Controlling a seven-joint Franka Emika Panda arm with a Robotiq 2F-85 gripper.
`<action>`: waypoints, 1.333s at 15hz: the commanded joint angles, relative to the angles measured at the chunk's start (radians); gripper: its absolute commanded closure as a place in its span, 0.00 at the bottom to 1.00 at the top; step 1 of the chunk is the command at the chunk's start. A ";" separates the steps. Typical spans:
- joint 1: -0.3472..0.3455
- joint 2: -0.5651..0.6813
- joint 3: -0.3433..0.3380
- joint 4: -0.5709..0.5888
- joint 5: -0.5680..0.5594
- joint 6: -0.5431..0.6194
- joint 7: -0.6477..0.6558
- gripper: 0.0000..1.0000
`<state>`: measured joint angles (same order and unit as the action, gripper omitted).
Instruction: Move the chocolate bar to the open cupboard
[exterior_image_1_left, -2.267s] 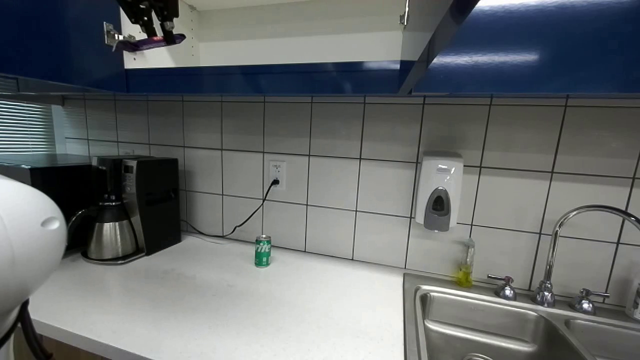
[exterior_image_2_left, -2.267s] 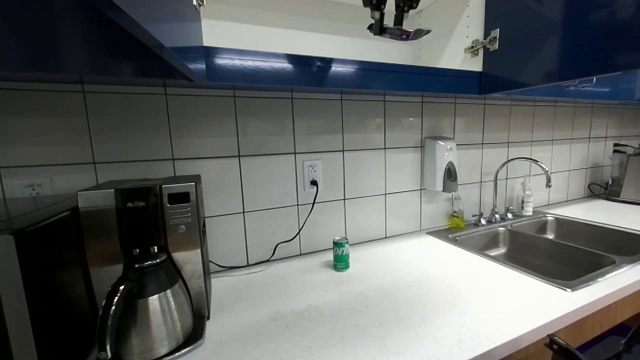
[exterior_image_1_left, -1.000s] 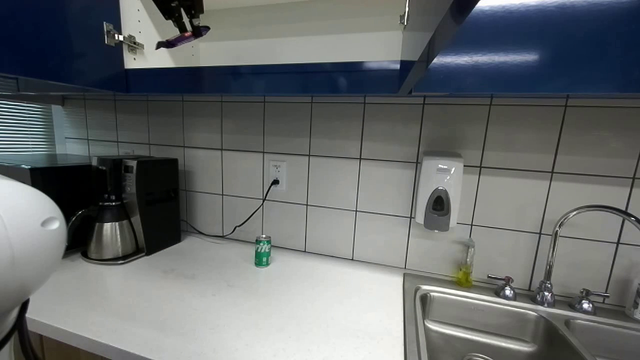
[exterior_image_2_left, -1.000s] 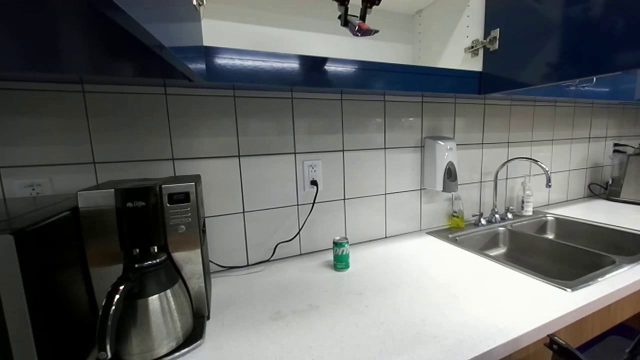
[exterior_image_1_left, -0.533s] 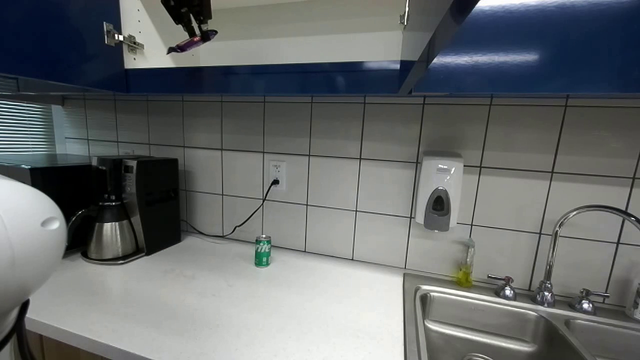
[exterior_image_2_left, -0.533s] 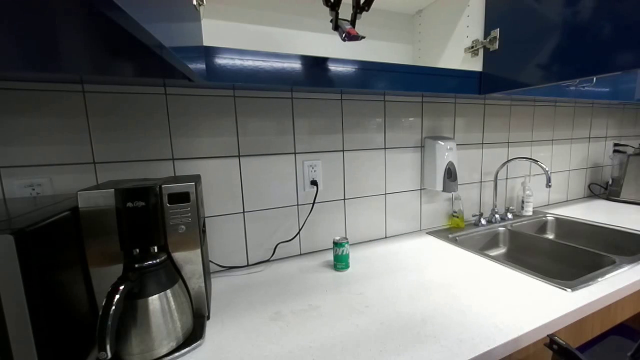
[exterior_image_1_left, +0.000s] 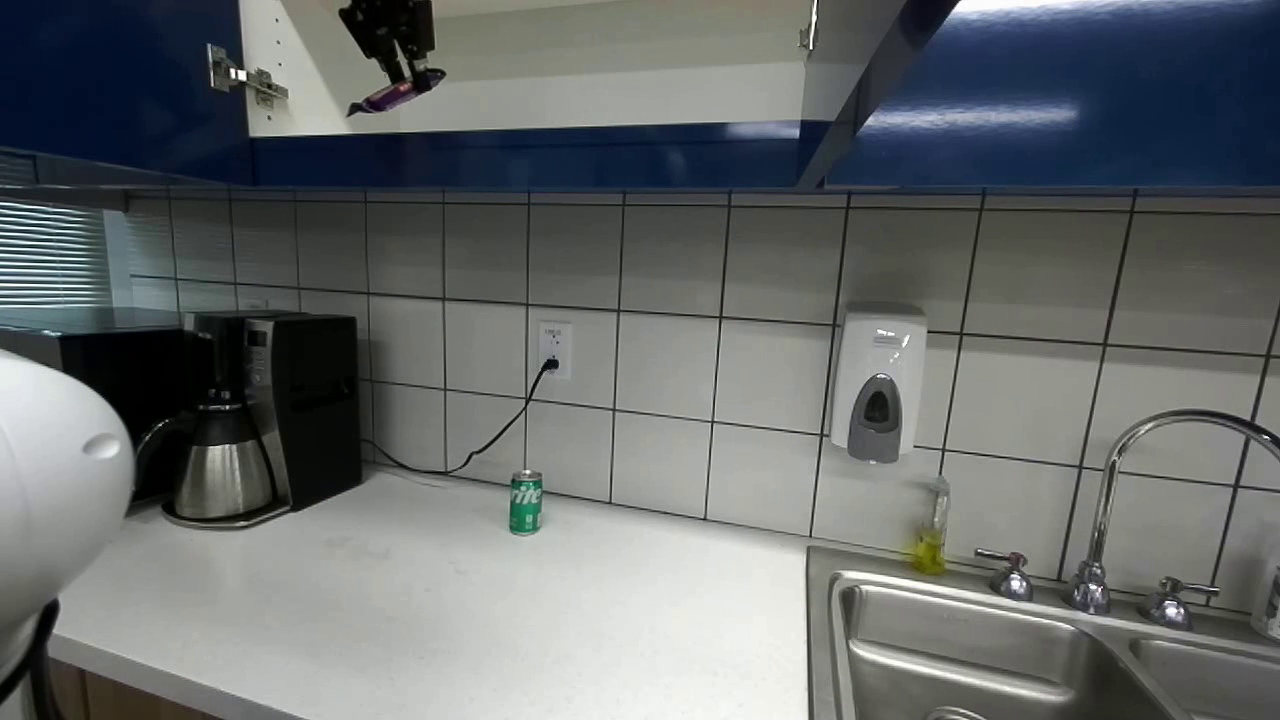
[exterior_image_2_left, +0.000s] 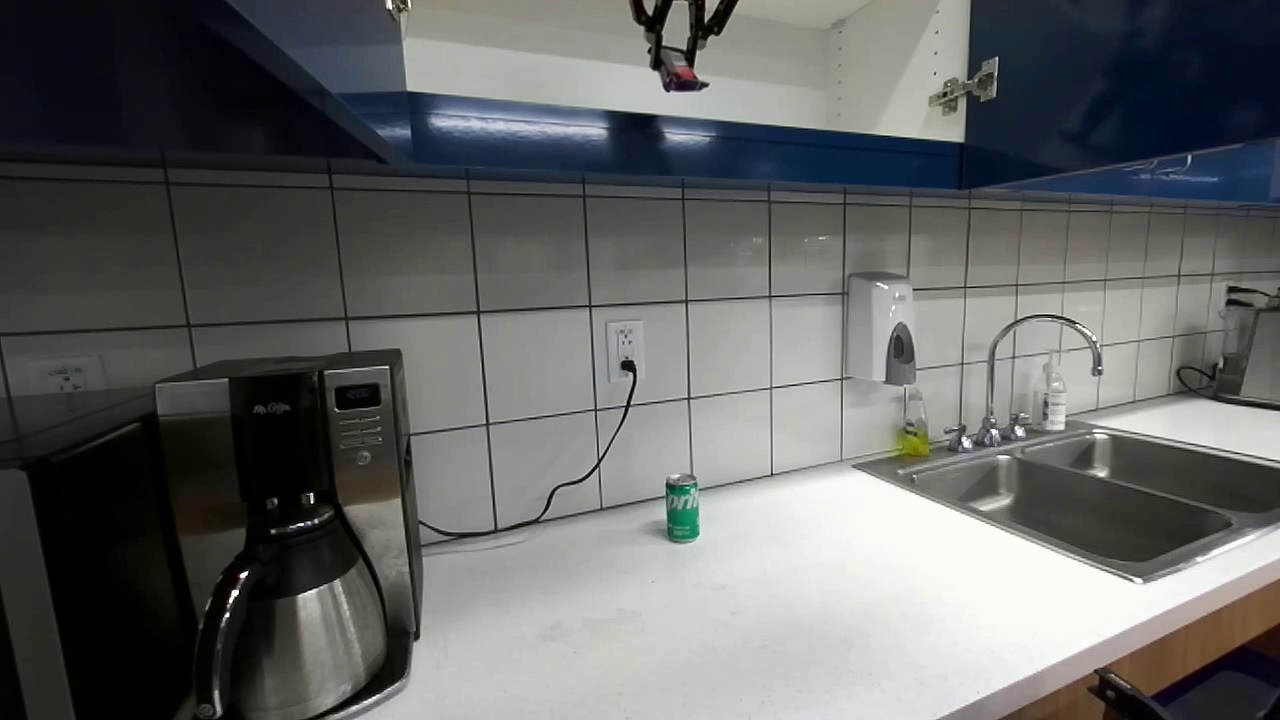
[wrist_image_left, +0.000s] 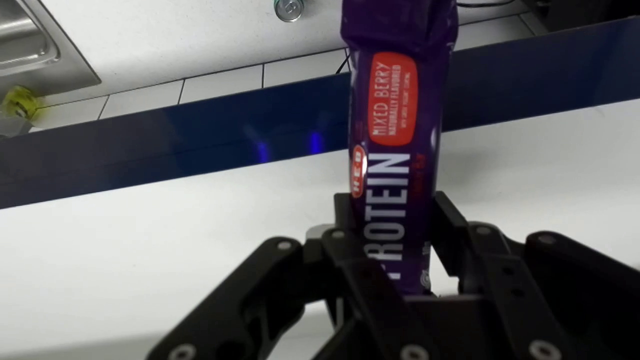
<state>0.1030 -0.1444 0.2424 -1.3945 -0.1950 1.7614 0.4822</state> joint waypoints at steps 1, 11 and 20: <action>0.009 0.057 0.003 0.072 -0.028 -0.004 0.043 0.84; 0.007 0.151 0.008 0.180 -0.026 -0.016 0.062 0.84; 0.019 0.222 0.006 0.249 -0.046 -0.012 0.083 0.84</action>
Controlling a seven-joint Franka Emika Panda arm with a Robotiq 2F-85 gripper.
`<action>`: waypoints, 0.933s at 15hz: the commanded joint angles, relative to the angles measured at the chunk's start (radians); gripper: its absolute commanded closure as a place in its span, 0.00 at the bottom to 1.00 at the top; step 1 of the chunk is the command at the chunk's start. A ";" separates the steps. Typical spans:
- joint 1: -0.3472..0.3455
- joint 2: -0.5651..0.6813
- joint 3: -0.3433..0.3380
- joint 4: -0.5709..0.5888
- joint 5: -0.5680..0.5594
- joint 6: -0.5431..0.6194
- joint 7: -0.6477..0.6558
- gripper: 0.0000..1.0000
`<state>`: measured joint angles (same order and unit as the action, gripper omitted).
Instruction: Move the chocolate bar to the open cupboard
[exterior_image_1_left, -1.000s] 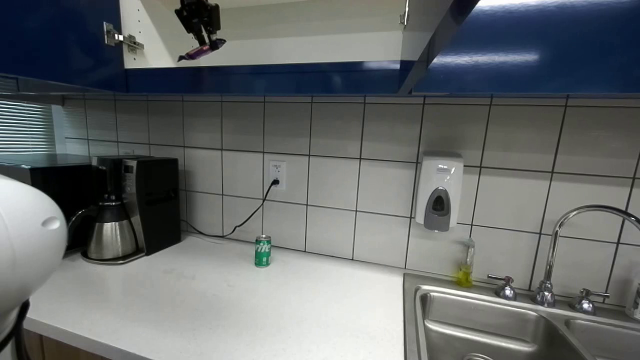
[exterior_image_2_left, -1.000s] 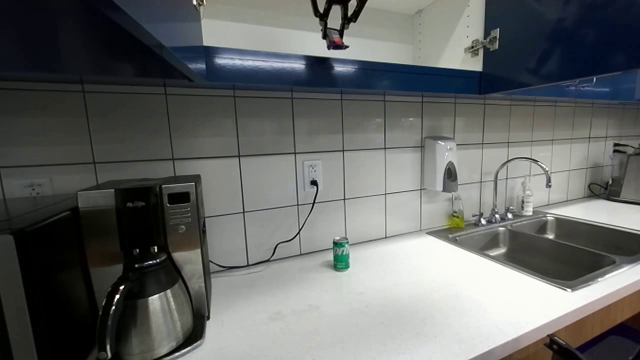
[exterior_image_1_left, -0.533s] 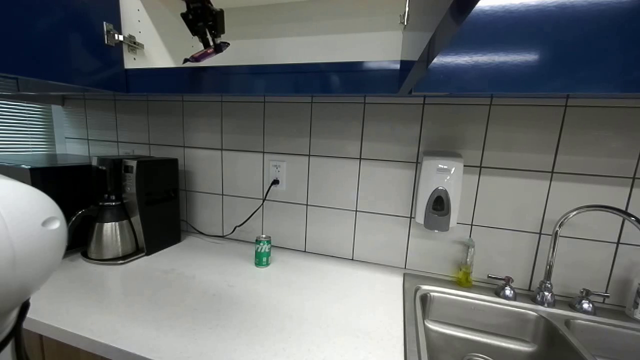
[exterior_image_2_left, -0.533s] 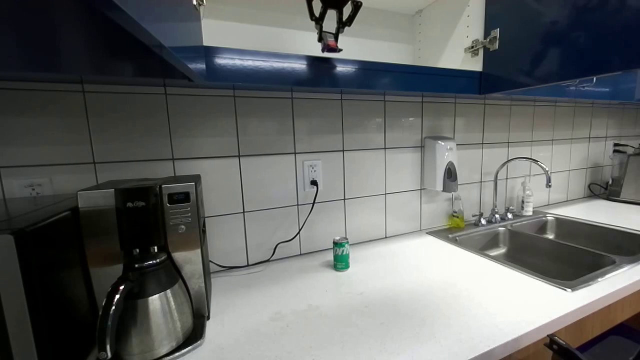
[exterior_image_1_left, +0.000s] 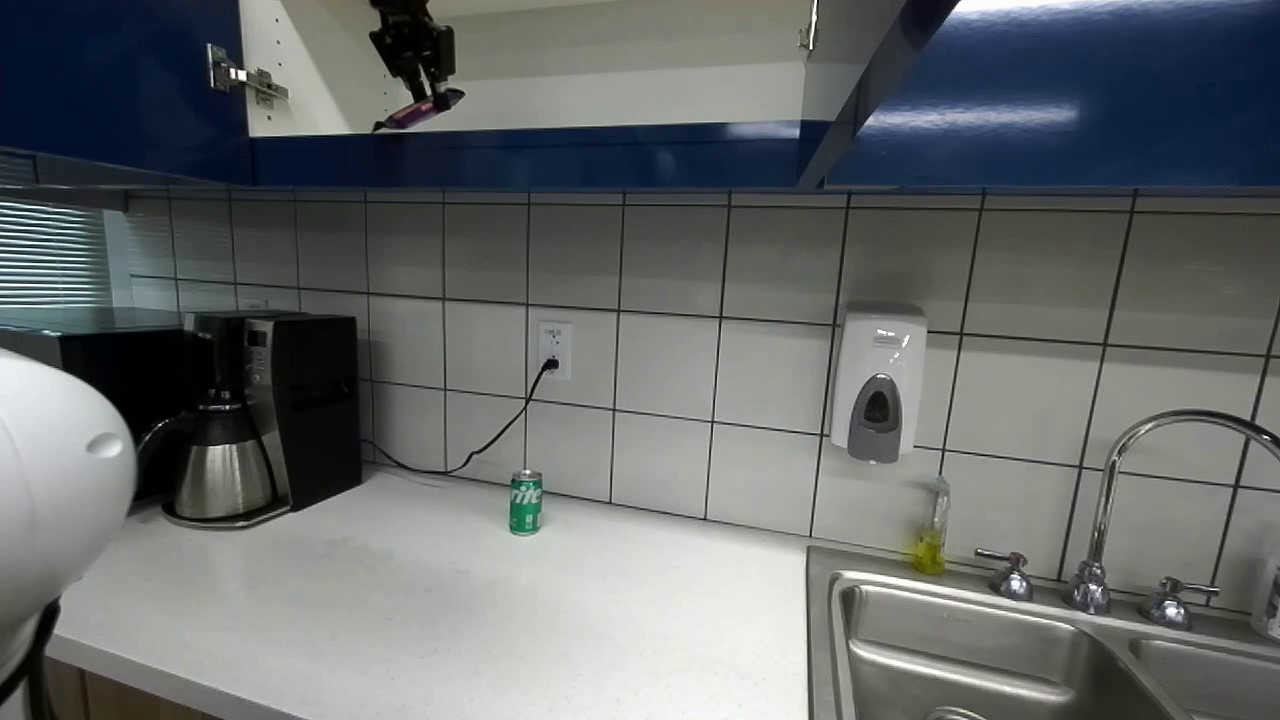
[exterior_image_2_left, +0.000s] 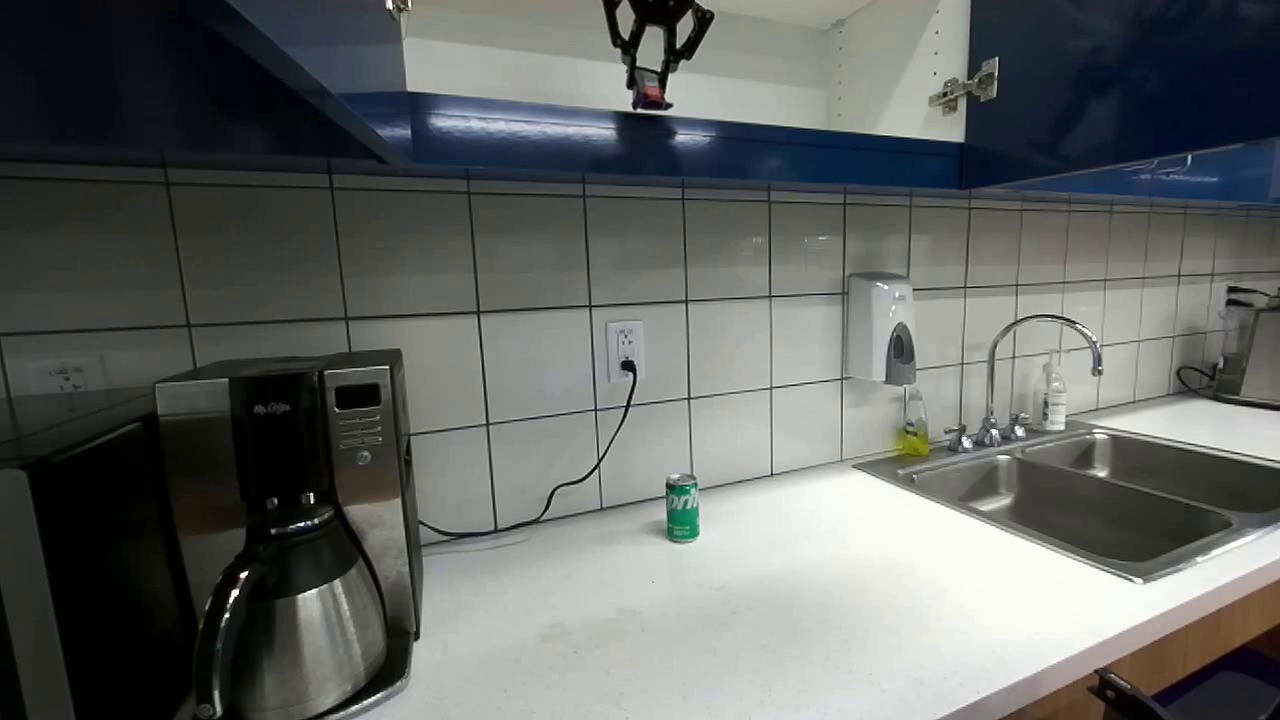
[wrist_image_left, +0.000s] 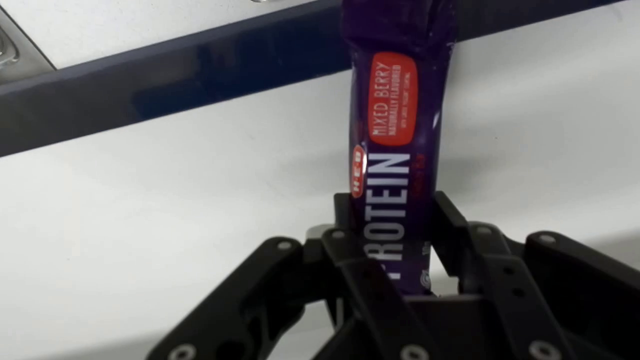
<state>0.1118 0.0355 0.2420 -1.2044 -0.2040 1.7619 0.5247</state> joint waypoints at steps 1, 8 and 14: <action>0.011 0.050 0.006 0.064 -0.041 -0.009 0.046 0.84; 0.022 0.108 0.002 0.114 -0.069 -0.014 0.077 0.84; 0.023 0.142 -0.002 0.149 -0.080 -0.026 0.096 0.19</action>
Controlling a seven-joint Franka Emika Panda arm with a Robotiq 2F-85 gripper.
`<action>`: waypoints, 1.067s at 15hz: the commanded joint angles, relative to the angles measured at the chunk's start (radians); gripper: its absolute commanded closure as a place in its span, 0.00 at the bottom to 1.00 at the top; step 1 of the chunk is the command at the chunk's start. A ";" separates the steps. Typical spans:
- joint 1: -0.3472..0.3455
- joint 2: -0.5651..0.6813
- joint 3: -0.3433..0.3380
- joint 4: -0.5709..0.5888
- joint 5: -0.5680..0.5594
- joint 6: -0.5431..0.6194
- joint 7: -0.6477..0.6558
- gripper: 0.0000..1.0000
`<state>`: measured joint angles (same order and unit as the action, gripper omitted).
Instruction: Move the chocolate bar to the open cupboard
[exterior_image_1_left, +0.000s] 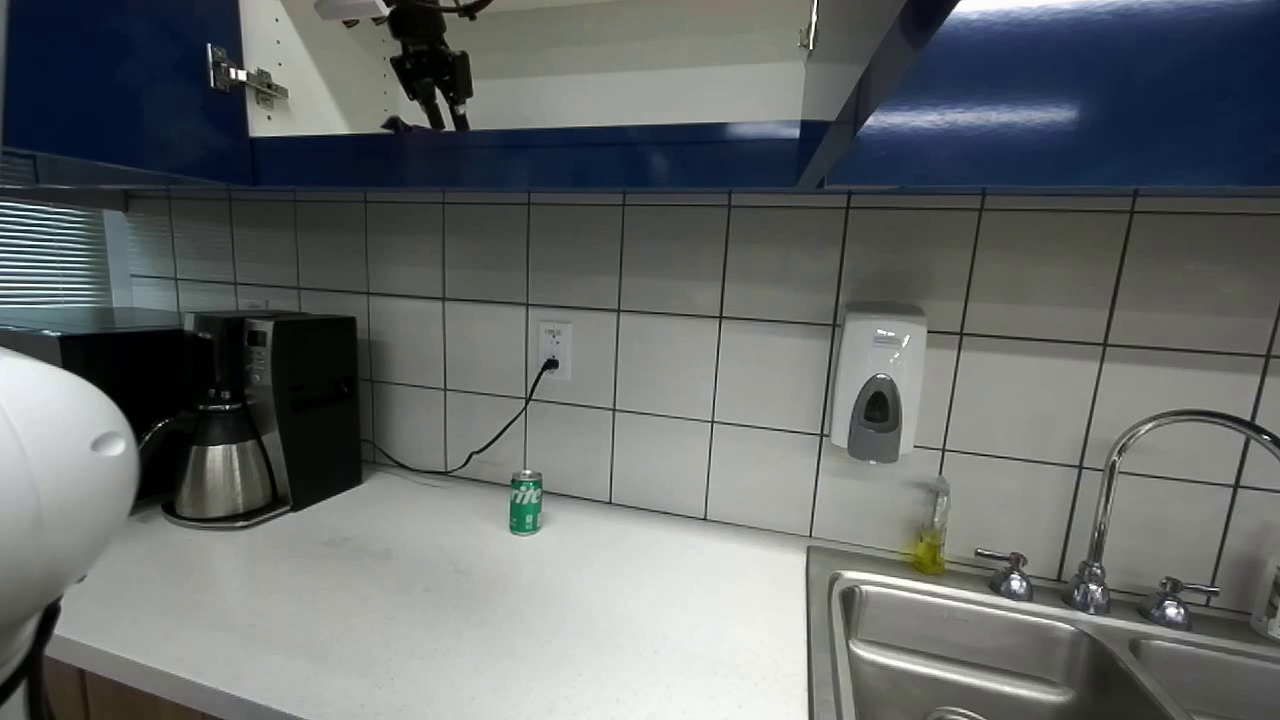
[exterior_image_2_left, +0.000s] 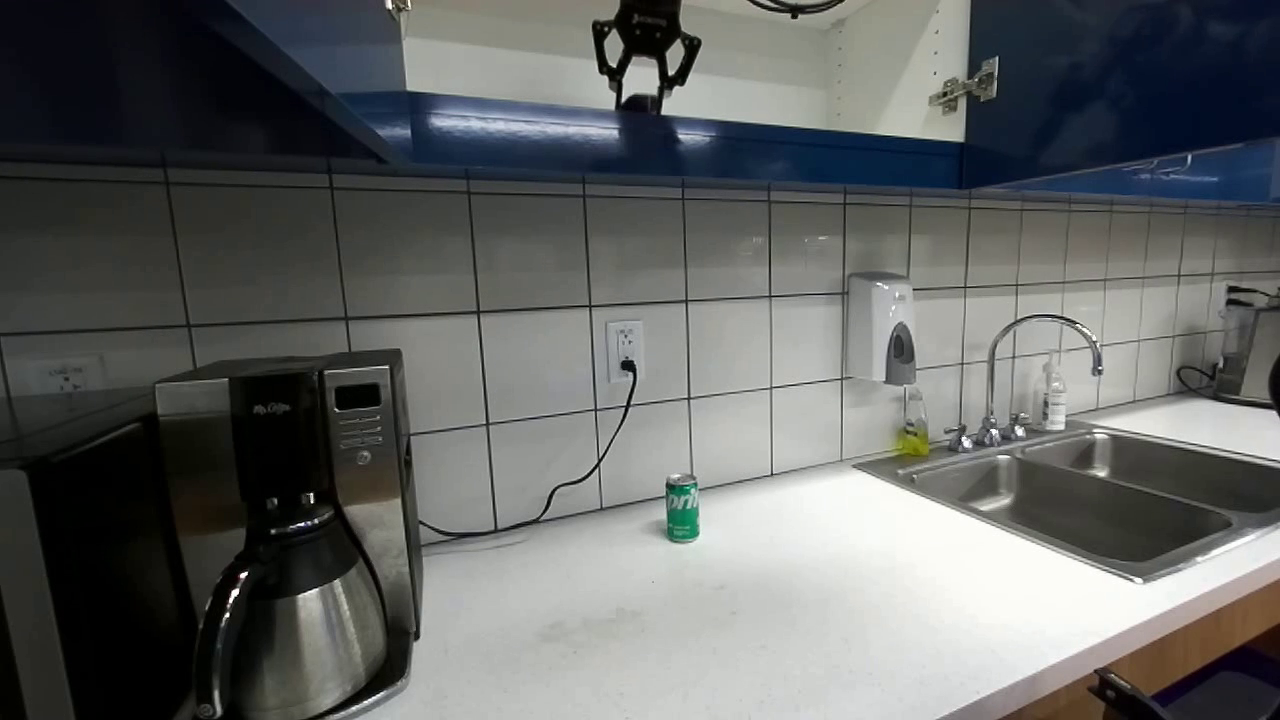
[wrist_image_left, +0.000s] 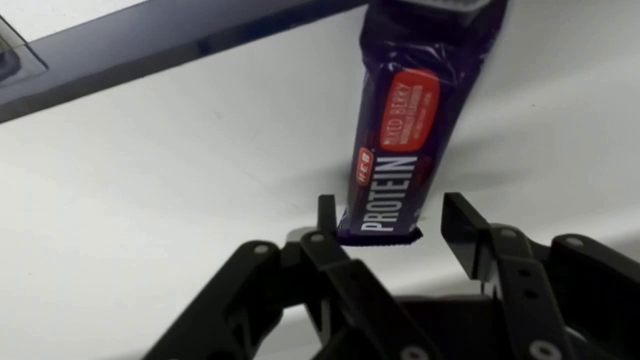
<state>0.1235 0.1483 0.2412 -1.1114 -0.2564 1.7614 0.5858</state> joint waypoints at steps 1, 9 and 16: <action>0.012 0.032 -0.002 0.061 -0.030 -0.028 0.037 0.11; 0.010 0.023 -0.003 0.073 -0.026 -0.033 0.035 0.00; 0.002 -0.027 -0.003 0.024 -0.008 -0.023 0.029 0.00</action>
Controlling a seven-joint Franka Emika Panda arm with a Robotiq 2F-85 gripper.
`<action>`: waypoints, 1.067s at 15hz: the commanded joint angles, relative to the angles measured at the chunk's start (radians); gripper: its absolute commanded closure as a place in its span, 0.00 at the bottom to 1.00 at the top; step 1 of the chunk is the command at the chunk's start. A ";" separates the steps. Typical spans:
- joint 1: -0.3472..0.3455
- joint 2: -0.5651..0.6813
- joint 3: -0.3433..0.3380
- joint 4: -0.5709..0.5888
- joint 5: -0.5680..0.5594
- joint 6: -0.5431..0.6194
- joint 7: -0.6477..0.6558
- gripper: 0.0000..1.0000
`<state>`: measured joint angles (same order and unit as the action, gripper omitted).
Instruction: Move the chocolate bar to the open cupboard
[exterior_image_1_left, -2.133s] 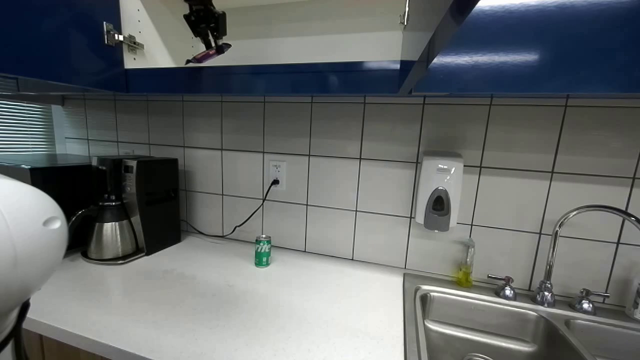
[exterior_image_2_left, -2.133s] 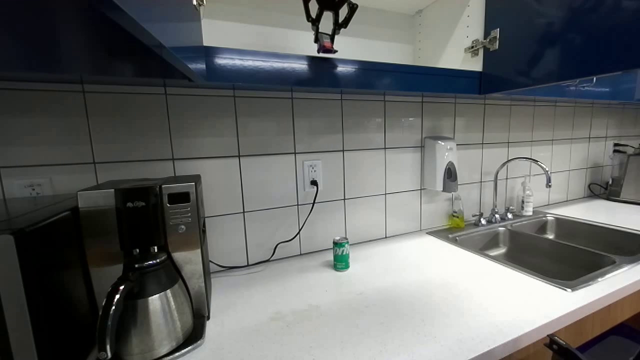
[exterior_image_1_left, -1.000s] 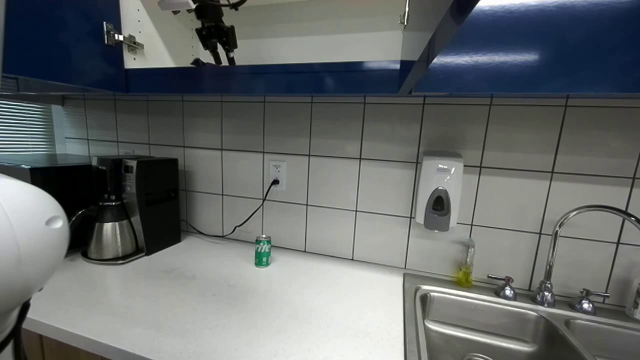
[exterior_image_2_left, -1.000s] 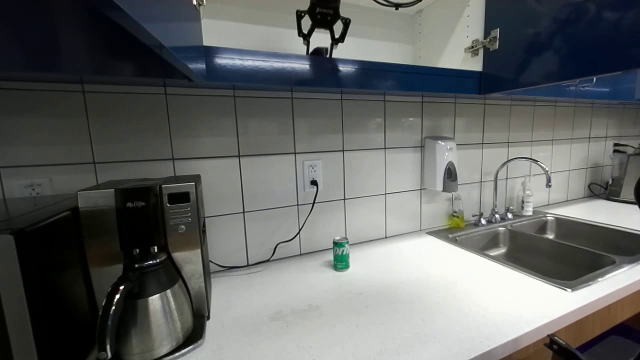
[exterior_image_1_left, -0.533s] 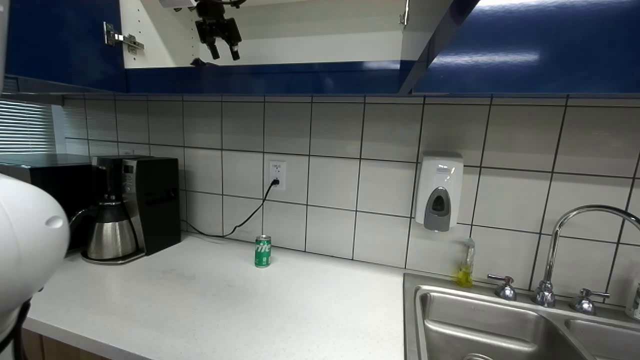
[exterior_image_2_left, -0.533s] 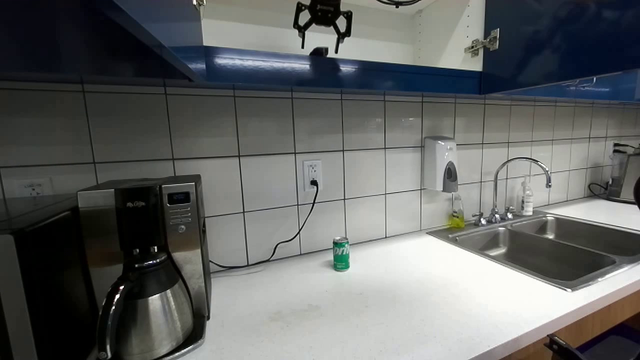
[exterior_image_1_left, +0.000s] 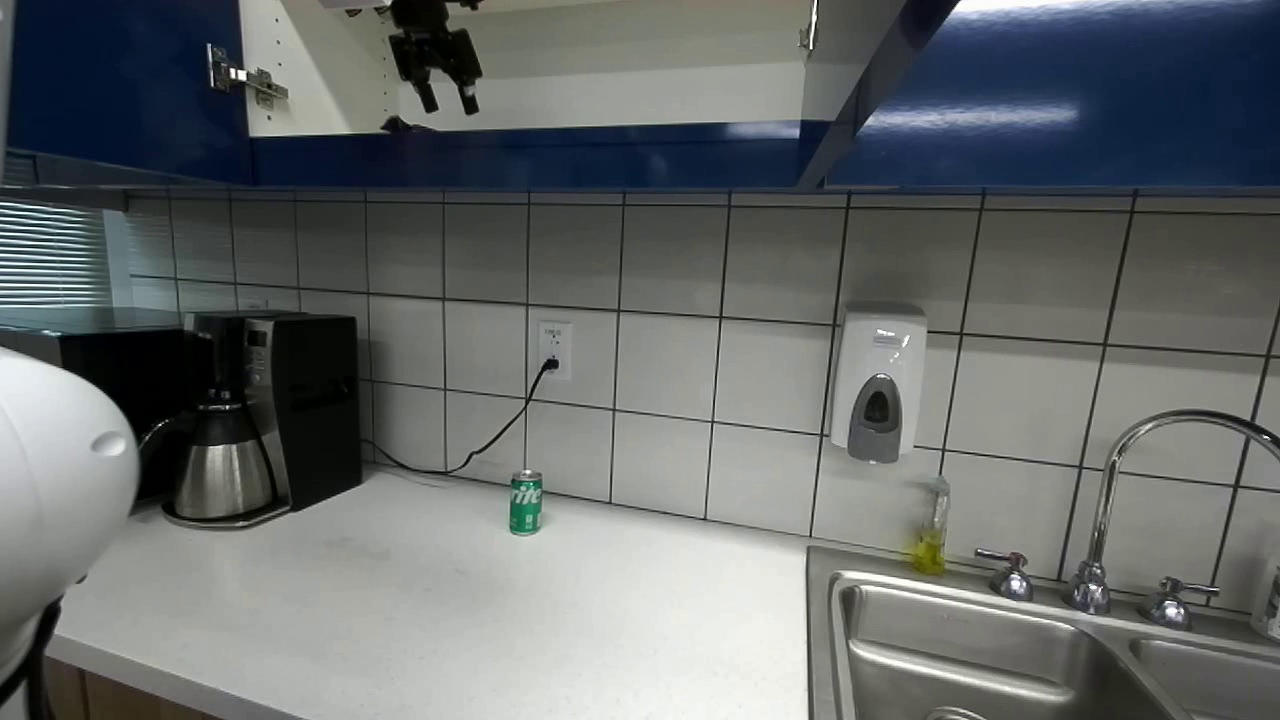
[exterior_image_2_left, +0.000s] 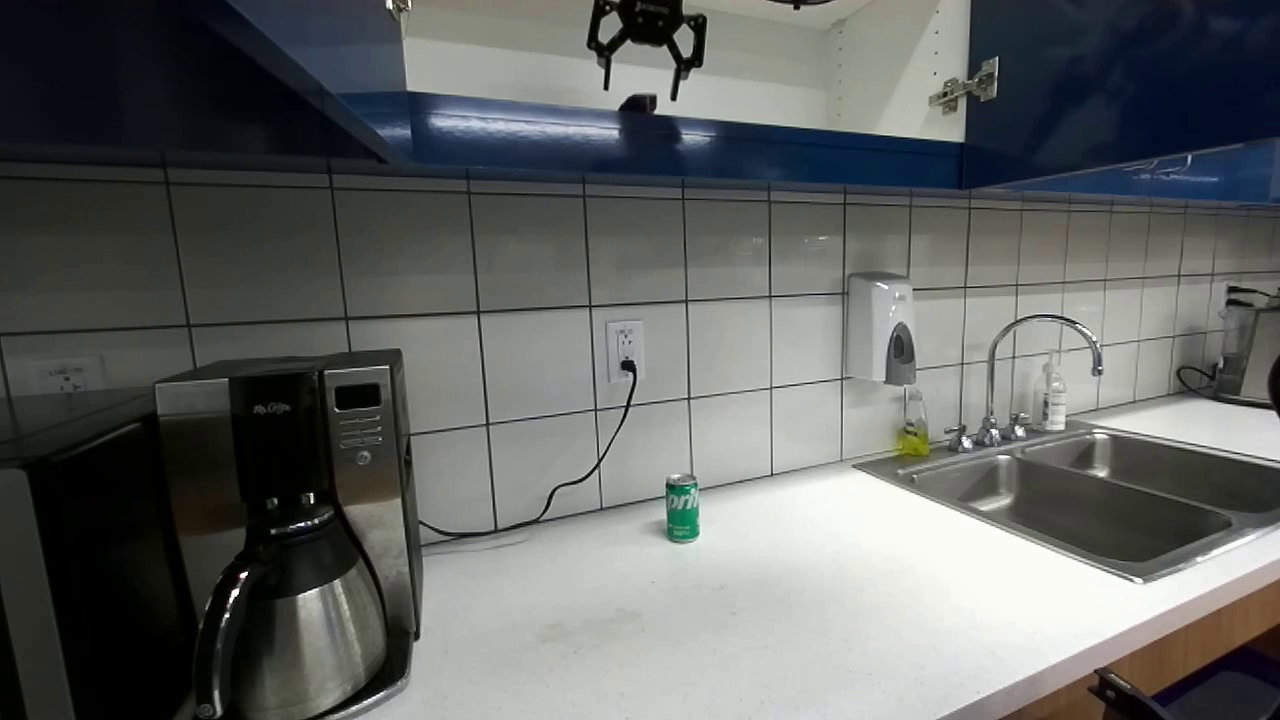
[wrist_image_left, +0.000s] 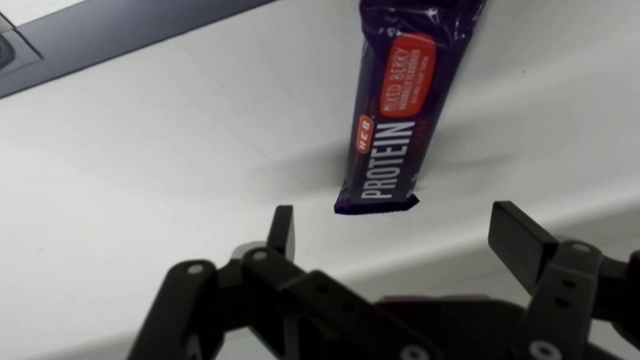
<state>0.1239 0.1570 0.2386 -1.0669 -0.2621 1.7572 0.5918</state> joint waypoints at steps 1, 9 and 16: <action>0.001 -0.041 -0.001 -0.023 0.000 -0.021 0.023 0.00; -0.007 -0.122 -0.005 -0.127 0.014 -0.016 0.023 0.00; -0.010 -0.246 -0.019 -0.267 0.039 0.000 0.013 0.00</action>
<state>0.1233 -0.0020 0.2284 -1.2388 -0.2506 1.7545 0.5918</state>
